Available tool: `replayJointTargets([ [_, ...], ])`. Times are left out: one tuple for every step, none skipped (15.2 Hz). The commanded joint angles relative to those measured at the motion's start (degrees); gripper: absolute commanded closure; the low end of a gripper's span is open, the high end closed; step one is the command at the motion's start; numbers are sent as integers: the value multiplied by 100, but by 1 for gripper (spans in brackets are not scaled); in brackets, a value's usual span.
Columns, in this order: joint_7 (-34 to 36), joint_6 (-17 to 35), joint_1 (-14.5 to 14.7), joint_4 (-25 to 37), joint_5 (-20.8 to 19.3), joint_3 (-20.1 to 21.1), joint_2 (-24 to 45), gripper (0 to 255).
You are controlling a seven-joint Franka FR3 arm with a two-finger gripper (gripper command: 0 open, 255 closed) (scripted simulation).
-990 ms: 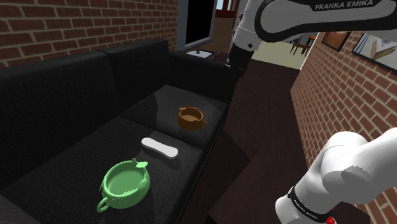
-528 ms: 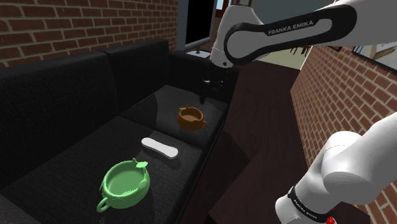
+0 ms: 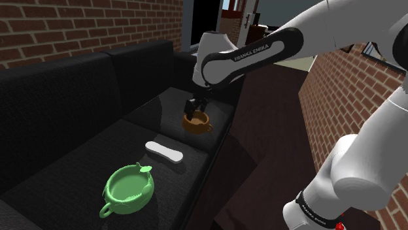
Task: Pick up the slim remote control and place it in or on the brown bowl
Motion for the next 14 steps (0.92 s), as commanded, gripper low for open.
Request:
replayJointTargets([
  [11, 192, 38, 166, -77, 44, 412, 0],
  [22, 270, 60, 271, -121, 63, 624, 0],
  [34, 342, 83, 383, -167, 80, 836, 0],
  [47, 409, 108, 501, -216, 94, 1049, 0],
  [61, 470, 135, 624, -266, 105, 1263, 0],
  [75, 525, 163, 754, -317, 115, 1477, 0],
  [88, 574, 194, 890, -368, 121, 1691, 0],
  [101, 617, 227, 1031, -419, 125, 1906, 0],
  [113, 655, 262, 1179, -470, 128, 2121, 0],
  [123, 687, 298, 1333, -520, 127, 2337, 0],
  [132, 712, 336, 1494, -568, 125, 2553, 0],
  [139, 732, 375, 1660, -615, 121, 2770, 0],
  [145, 747, 415, 1834, -660, 117, 2987, 0],
  [148, 755, 456, 2014, -703, 112, 3206, 0],
])
